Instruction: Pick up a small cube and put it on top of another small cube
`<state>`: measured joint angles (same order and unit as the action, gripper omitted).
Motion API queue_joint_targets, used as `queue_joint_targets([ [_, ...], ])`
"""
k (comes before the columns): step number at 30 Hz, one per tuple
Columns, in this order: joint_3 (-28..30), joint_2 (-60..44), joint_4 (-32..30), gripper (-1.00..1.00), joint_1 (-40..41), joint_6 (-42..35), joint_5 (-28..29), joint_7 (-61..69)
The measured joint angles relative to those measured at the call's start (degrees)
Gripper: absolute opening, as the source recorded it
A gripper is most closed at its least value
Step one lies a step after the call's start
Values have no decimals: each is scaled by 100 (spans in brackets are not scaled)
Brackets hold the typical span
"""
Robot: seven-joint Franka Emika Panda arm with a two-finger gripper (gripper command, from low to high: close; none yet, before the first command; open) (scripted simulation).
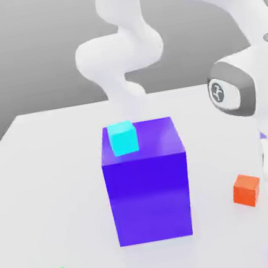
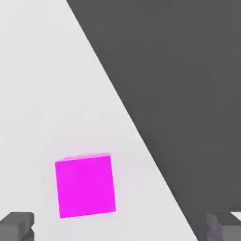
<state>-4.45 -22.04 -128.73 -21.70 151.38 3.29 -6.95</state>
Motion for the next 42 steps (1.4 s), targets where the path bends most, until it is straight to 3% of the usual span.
queue_joint_targets([
  [3,62,-623,121,0,-78,439,114,-24],
  [4,85,-813,162,-100,-98,583,138,-38],
  [11,88,-851,170,-100,-102,603,146,-41],
  [16,41,-55,-15,-100,59,-21,20,112],
  [34,1598,854,-450,-100,2895,-531,-752,2636],
  [39,1501,179,-430,-100,3232,134,-1125,3039],
  [40,1468,70,-425,100,3263,232,-1171,3073],
  [42,1468,70,-425,100,3263,232,-1171,3073],
])
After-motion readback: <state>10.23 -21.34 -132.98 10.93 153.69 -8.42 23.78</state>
